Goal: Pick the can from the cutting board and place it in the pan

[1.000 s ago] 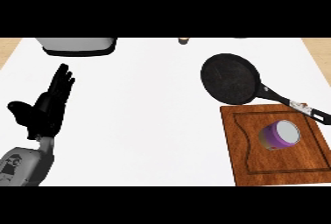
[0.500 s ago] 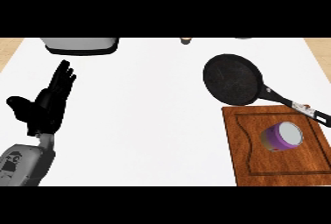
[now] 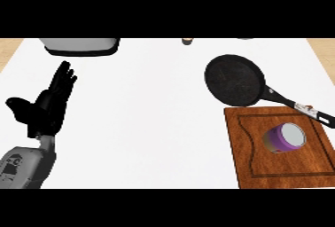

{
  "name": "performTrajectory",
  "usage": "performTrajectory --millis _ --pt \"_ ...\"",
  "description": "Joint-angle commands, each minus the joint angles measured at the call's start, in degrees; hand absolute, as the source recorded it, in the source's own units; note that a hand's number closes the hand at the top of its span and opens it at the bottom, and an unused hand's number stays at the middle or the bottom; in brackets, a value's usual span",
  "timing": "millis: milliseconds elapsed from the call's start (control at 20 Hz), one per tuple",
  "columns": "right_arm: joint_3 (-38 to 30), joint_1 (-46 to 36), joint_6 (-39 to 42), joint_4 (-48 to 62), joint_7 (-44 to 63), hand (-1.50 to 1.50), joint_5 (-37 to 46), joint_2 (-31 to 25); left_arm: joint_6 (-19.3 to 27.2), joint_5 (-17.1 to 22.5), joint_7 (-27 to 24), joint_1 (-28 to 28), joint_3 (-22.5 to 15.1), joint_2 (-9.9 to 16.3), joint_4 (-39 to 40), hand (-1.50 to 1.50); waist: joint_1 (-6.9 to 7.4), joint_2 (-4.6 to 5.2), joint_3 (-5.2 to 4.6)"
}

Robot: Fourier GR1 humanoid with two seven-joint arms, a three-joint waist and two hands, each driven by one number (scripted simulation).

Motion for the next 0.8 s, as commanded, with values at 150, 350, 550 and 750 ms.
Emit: performTrajectory --millis 150,350,550,750 --pt "1.0 2.7 1.1 -4.4 7.4 -1.5 3.2 3.2 0.8 -3.2 -1.1 4.3 0.4 -1.7 -3.2 0.0 -0.12 -0.11 0.03" --pt "2.2 1.2 0.1 -3.3 8.0 -1.5 9.0 7.6 -3.9 -1.6 -1.2 2.7 3.2 -1.4 -0.8 0.0 -0.09 0.02 0.04" --pt "1.7 2.2 -0.7 -3.2 8.9 -1.5 13.9 9.2 -3.1 -4.4 -5.1 2.7 2.4 -4.2 2.5 0.0 -0.15 0.06 0.04" --pt "3.4 2.9 3.0 -1.6 7.0 -1.5 17.0 10.0 -1.5 -6.2 -1.7 0.7 2.7 -5.1 2.2 0.0 -0.29 0.03 0.04"
